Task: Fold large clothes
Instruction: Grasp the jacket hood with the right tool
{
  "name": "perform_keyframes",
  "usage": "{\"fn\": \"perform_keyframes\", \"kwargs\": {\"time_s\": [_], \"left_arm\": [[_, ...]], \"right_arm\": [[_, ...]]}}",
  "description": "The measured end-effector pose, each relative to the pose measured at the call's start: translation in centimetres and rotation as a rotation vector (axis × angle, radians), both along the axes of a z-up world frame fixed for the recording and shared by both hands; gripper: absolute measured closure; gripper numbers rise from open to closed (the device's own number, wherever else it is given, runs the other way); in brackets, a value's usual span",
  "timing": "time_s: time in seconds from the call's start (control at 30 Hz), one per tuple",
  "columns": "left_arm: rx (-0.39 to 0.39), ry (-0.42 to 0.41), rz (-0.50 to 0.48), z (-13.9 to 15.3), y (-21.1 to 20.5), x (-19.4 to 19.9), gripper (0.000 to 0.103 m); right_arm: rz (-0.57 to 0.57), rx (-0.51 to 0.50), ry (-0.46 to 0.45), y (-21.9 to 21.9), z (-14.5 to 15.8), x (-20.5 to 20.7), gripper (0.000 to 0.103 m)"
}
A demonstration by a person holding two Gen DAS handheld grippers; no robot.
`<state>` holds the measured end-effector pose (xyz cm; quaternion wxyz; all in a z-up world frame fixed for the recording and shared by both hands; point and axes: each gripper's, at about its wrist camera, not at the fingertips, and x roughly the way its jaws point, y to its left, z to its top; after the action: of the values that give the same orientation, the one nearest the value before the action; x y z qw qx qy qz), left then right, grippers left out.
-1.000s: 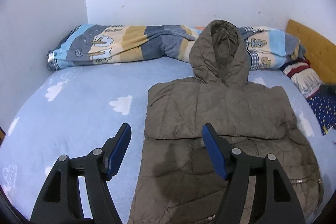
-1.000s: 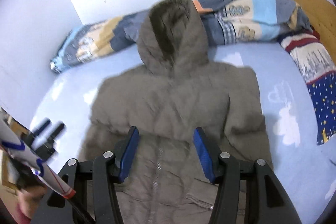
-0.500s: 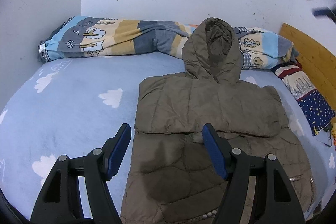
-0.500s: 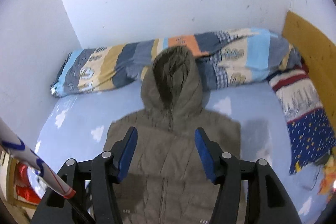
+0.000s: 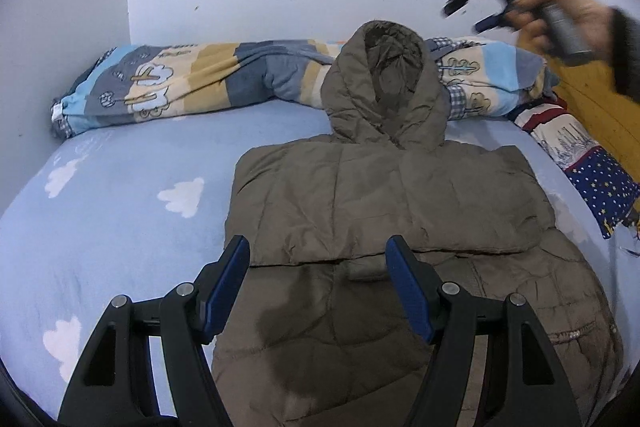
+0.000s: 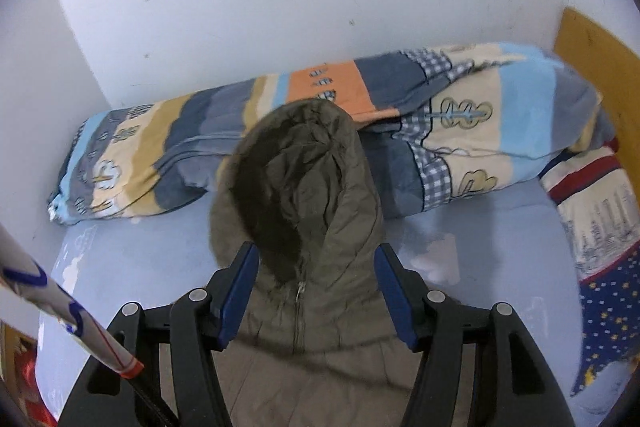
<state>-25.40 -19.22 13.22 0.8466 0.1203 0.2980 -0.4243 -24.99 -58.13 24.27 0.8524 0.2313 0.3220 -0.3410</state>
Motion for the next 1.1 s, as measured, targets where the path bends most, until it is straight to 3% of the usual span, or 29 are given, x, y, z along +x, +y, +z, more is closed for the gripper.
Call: {"fn": "perform_keyframes", "kwargs": {"time_s": [0.2, 0.33, 0.43, 0.5, 0.57, 0.67, 0.73, 1.1], "left_arm": [[0.031, -0.100, -0.026, -0.6, 0.2, -1.4, 0.033], [0.016, -0.073, -0.029, -1.1, -0.1, -1.4, 0.033], [0.030, -0.051, -0.036, -1.7, -0.4, -1.3, 0.033], [0.042, -0.055, -0.042, -2.1, -0.6, -1.4, 0.033], [0.058, -0.057, -0.046, -2.5, -0.9, -1.5, 0.033], [0.070, -0.064, -0.047, -2.7, -1.1, -1.7, 0.033], [0.066, -0.062, -0.049, -2.6, -1.1, -1.8, 0.033], [0.029, -0.088, -0.065, -0.6, -0.6, -3.0, 0.033]], "right_arm": [[-0.025, -0.005, -0.015, -6.1, -3.6, 3.8, 0.038], [-0.015, -0.025, -0.026, -8.5, -5.3, 6.1, 0.040], [-0.019, -0.027, -0.023, -10.0, -6.6, 7.7, 0.058], [-0.058, -0.069, 0.009, -10.7, -7.2, 8.5, 0.058], [-0.078, -0.076, -0.016, -11.2, -7.8, 8.5, 0.063], [-0.042, -0.057, 0.017, -11.4, -9.1, 9.1, 0.093], [-0.048, -0.096, 0.031, -10.8, -9.3, 8.7, 0.096], [-0.019, -0.125, -0.114, -4.8, -5.0, 0.0, 0.097]]}}
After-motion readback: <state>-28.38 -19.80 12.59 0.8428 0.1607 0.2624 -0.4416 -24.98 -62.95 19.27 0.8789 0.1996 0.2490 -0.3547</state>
